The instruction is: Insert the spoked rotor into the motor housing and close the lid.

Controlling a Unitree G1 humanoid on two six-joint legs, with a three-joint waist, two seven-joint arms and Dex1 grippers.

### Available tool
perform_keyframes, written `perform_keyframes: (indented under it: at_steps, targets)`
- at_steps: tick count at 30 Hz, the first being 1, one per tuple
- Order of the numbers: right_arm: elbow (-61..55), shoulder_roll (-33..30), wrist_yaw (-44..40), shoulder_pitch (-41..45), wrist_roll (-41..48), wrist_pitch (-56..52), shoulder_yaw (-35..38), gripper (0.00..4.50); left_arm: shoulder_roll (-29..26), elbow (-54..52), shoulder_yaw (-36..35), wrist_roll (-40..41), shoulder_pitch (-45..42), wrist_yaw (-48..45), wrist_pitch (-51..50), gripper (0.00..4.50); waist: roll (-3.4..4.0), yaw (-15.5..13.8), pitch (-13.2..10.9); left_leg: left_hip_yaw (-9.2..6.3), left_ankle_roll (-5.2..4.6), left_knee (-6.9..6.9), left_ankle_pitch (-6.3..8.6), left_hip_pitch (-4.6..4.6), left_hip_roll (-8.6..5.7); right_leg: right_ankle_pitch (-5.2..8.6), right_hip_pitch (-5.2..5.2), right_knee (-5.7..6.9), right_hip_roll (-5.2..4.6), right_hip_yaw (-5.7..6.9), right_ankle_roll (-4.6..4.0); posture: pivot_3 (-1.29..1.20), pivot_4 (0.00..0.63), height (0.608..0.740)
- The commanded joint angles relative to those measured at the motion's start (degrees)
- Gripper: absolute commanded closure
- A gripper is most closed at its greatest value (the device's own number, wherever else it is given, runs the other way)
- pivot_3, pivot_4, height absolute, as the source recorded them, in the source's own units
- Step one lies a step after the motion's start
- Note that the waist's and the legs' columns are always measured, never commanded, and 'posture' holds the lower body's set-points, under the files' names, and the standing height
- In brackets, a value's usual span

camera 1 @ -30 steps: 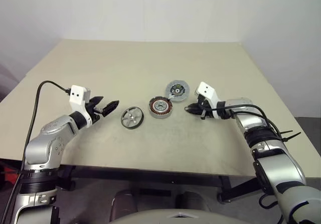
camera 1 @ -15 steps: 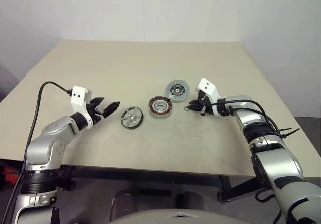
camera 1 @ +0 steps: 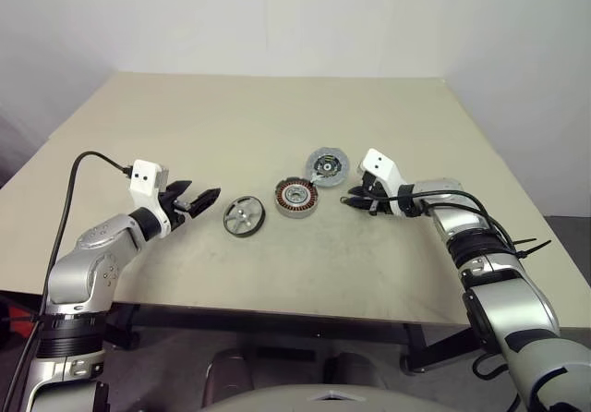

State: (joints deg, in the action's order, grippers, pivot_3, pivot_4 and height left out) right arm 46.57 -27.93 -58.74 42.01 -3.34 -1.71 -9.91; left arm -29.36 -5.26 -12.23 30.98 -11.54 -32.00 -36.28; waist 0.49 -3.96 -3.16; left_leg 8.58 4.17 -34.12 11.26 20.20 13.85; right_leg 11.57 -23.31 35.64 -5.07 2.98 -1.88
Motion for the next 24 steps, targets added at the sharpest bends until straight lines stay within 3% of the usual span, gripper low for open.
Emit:
perform_keyframes:
  at_steps: [1, 9, 24]
  targets:
    - [-0.11, 0.02, -0.05, 1.38, 0.06, 0.82, 0.29, 3.23, -0.87, -1.53, -1.21, 0.07, -0.70, -0.14, 0.27, 0.00, 0.00, 0.01, 0.00, 0.00, 0.00, 0.00, 0.00, 0.00, 0.00, 0.00, 0.00, 0.00, 0.00, 0.00, 0.00, 0.00, 0.000, 0.740]
    - [-1.88, -0.05, -4.05, -0.03, 1.12, -0.15, 0.28, 3.23, -0.98, -1.37, -1.30, 0.09, -0.66, -0.12, 0.26, 0.00, 0.00, 0.01, 0.00, 0.00, 0.00, 0.01, 0.00, 0.00, 0.00, 0.00, 0.00, -0.01, 0.00, 0.00, 0.00, 0.00, 0.000, 0.740]
    - [2.63, 1.58, -0.69, 2.35, 0.87, 3.12, 1.20, 3.23, -0.81, -1.55, -0.94, -0.09, -0.64, 0.02, 0.31, 0.00, 0.00, 0.04, 0.00, 0.00, 0.00, 0.02, 0.00, -0.08, 0.00, 0.01, 0.05, 0.00, 0.00, -0.01, 0.01, 0.00, 0.000, 0.740]
